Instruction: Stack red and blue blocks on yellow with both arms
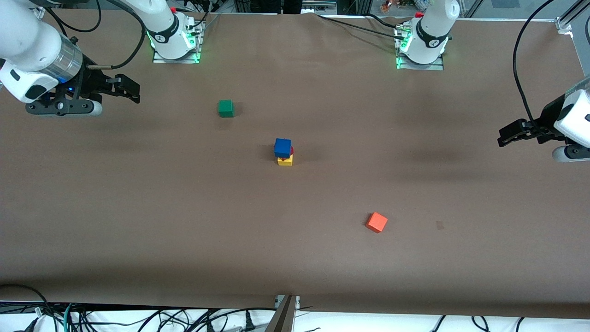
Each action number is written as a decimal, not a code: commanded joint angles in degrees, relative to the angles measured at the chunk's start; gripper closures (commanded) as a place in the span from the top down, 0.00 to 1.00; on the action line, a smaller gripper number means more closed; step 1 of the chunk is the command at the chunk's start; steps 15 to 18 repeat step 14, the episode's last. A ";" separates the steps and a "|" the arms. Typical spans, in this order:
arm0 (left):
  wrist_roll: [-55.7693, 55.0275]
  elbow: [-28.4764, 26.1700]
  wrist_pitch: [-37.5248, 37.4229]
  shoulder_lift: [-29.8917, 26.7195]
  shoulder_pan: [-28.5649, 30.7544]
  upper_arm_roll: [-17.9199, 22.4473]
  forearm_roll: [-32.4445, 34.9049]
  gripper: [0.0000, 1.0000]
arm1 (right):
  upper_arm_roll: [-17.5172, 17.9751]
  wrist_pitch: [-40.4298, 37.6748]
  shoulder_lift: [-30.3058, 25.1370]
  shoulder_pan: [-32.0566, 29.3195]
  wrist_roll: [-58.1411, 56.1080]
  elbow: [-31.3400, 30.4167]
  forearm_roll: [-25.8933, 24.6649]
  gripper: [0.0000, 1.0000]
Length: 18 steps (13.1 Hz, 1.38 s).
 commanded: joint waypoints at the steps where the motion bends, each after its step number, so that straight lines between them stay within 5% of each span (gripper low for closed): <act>1: 1.26 1.49 -0.50 0.62 0.45 -0.02 -1.65 1.00 | 0.77 1.27 -1.69 -2.53 -1.50 -3.16 -0.55 1.00; 5: 1.26 1.49 -0.50 0.62 0.45 -0.02 -1.65 1.00 | 10.95 1.98 -2.30 -13.77 -3.25 -3.53 -1.08 1.00; 18: 1.26 1.58 -0.50 0.62 0.45 -0.02 -1.65 1.00 | 11.41 1.62 -0.55 -13.88 -2.64 -0.28 -2.40 1.00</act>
